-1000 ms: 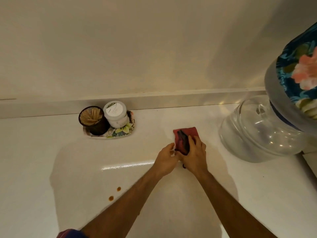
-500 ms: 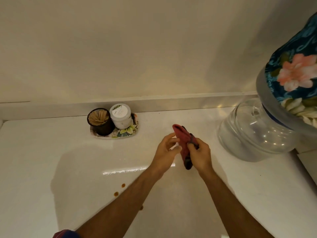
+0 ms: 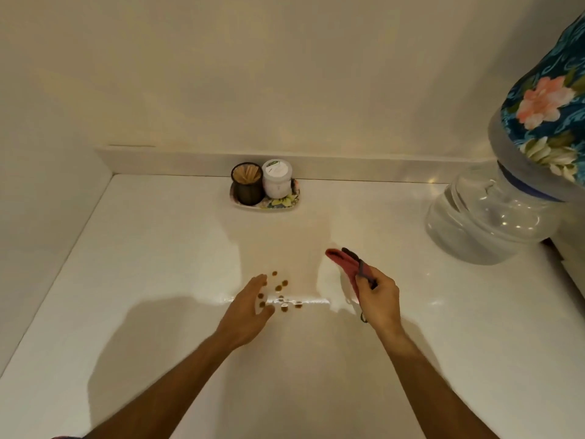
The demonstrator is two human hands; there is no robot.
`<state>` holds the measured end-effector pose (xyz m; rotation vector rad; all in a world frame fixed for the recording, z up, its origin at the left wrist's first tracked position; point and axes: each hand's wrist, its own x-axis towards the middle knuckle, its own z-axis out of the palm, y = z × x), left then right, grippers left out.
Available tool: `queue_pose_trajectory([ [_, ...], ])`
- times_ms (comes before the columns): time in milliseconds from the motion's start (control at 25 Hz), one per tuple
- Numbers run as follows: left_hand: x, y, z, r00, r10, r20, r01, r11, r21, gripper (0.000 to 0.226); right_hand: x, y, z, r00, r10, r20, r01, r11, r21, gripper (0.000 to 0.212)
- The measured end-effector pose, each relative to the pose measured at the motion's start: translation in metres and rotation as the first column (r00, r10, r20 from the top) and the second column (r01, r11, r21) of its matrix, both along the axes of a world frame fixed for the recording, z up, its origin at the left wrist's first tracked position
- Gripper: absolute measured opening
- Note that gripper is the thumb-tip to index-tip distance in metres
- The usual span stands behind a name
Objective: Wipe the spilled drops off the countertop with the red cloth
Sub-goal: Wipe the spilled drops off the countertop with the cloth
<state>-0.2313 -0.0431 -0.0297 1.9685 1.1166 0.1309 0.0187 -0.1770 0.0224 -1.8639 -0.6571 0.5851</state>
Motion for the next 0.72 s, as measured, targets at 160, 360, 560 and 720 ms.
queue_pose_trajectory([
  [160,-0.058,0.01,-0.026,0.97,-0.098,-0.223,0.144,0.968,0.203,0.086,-0.035,-0.012,-0.031,0.966,0.137,0.22,-0.108,0.984,-0.141,0.046],
  [360,-0.096,0.042,-0.044,0.88,-0.185,-0.437,0.334,0.896,0.293,0.093,-0.071,-0.029,-0.074,0.726,0.426,0.54,-0.109,0.846,-0.521,0.054],
  [560,-0.106,0.044,-0.062,0.884,-0.174,-0.433,0.344,0.87,0.353,0.09,-0.054,-0.007,-0.092,0.608,0.541,0.581,-0.107,0.781,-0.615,0.068],
  [720,-0.108,0.045,-0.071,0.895,-0.167,-0.414,0.346,0.845,0.407,0.088,-0.065,0.012,-0.113,0.609,0.532,0.587,-0.075,0.776,-0.626,0.061],
])
